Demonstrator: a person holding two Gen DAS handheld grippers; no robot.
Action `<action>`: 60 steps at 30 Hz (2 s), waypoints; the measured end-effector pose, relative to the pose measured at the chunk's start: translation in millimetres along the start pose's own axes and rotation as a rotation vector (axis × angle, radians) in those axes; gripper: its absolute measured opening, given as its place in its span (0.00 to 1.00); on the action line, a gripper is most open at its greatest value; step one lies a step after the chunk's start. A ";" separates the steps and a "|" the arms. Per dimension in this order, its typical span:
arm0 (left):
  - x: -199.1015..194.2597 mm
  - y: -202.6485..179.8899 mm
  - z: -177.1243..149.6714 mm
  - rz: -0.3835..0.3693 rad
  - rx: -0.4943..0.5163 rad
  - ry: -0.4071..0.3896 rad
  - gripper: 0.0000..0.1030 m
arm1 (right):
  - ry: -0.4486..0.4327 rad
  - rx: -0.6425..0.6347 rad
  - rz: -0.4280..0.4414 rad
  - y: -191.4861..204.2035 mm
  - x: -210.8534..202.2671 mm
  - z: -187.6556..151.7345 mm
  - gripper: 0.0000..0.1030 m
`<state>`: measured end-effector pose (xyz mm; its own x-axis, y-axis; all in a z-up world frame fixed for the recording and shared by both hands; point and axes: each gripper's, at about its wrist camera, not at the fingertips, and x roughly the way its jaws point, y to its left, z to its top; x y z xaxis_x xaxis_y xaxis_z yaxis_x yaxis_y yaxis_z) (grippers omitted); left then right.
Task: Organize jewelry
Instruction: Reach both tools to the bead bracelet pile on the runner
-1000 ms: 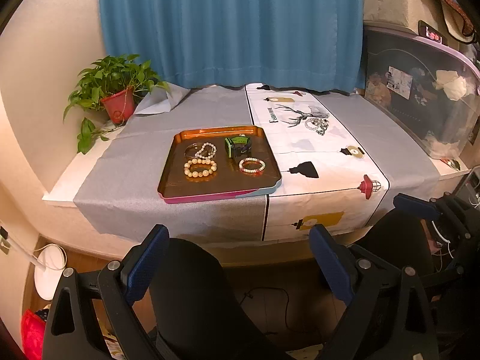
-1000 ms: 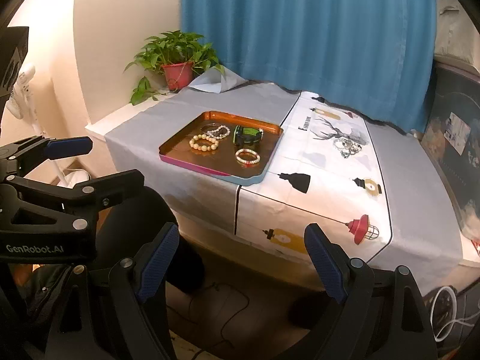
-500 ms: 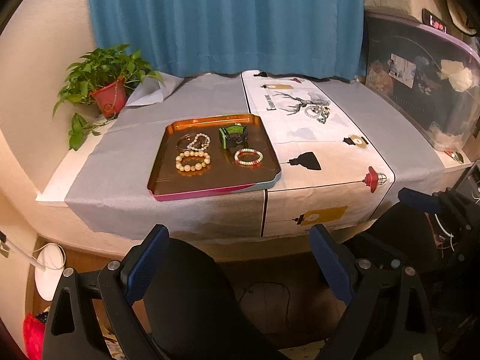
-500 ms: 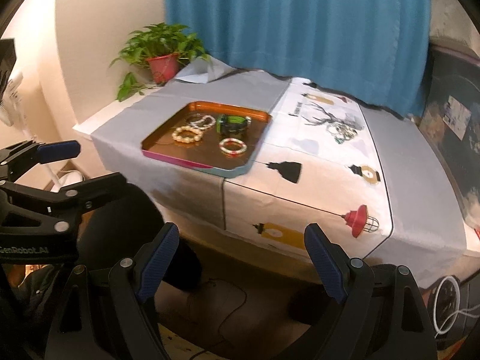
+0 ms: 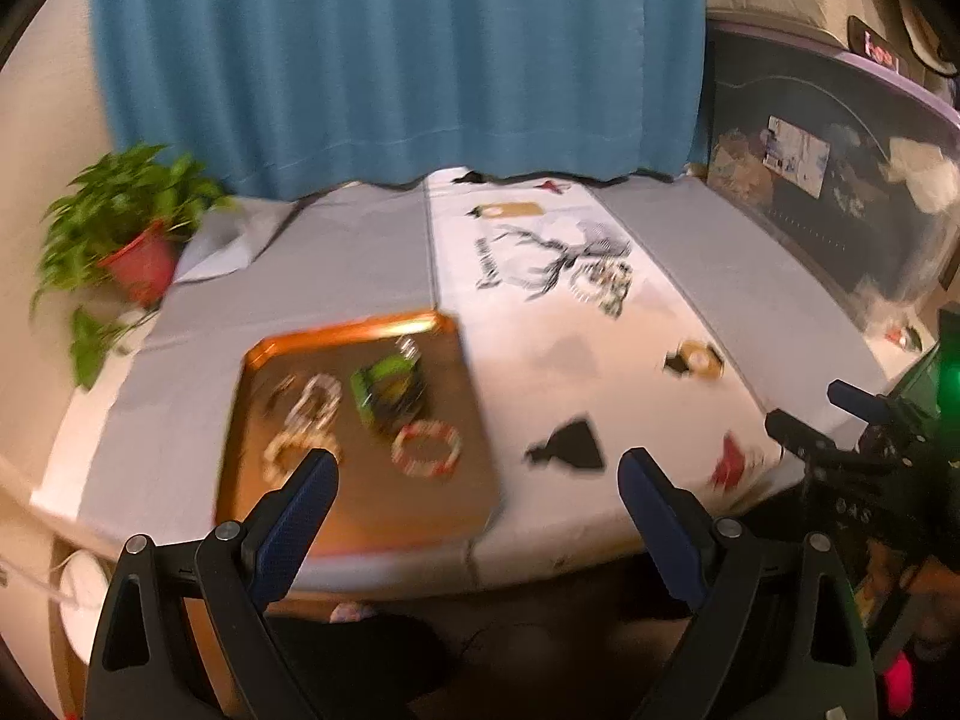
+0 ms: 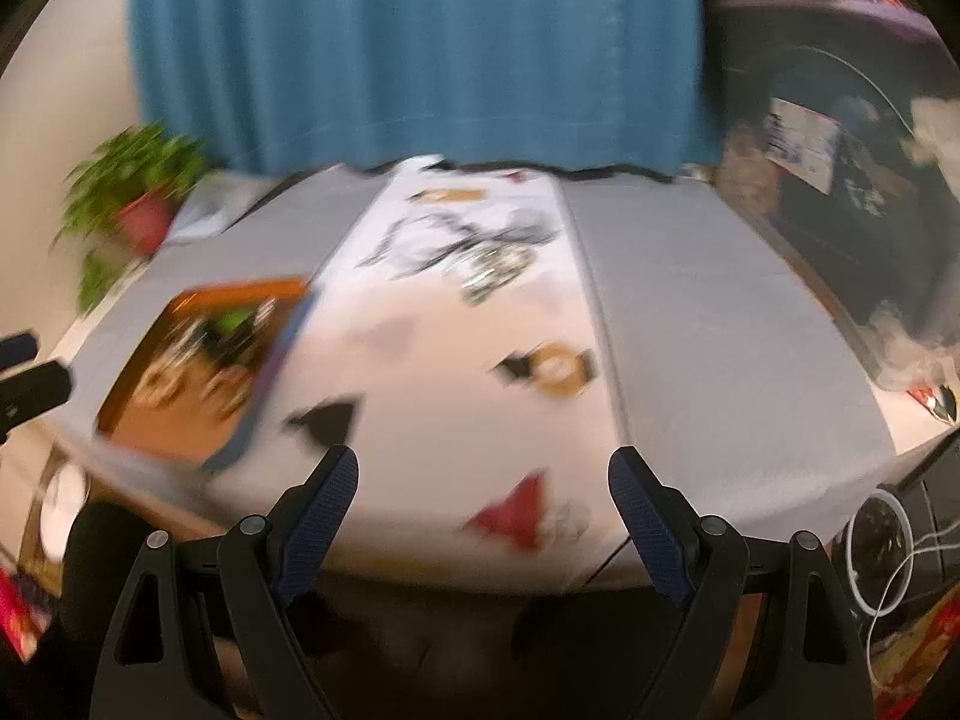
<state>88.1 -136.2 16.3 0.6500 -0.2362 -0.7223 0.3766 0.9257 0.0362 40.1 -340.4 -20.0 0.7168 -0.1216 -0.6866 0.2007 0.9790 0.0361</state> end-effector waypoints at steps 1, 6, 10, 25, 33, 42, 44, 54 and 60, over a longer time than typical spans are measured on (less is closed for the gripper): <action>10.7 -3.7 11.7 -0.005 0.005 -0.002 0.91 | -0.003 0.015 -0.013 -10.4 10.2 10.7 0.83; 76.7 -22.3 65.7 0.013 0.051 0.017 0.92 | -0.009 0.048 -0.041 -46.8 72.8 66.1 0.83; 144.4 -38.3 106.0 -0.030 0.090 0.072 0.92 | 0.007 0.030 -0.027 -59.0 135.9 107.7 0.83; 319.0 -65.5 141.1 -0.085 0.172 0.230 0.92 | 0.115 -0.091 -0.003 -58.1 291.3 151.5 0.83; 340.7 -60.5 141.0 -0.081 0.137 0.276 0.92 | 0.154 -0.088 -0.091 -80.9 287.5 146.3 0.85; 335.1 -69.2 136.4 -0.084 0.170 0.251 0.87 | 0.150 -0.115 -0.109 -95.4 267.6 129.1 0.85; 331.8 -73.2 135.1 -0.104 0.186 0.240 0.77 | 0.127 -0.144 -0.108 -91.6 265.8 124.0 0.82; 334.6 -70.0 137.3 -0.137 0.155 0.269 0.72 | 0.105 -0.062 0.004 -94.3 257.5 136.0 0.75; 335.3 -73.9 139.0 -0.149 0.163 0.270 0.68 | 0.099 -0.155 0.015 -76.3 273.1 134.6 0.40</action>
<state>370.0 -324.9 -132.6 0.3903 -0.2585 -0.8836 0.5688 0.8224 0.0106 310.4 -470.4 -112.5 0.6478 -0.0980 -0.7555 0.0797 0.9950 -0.0607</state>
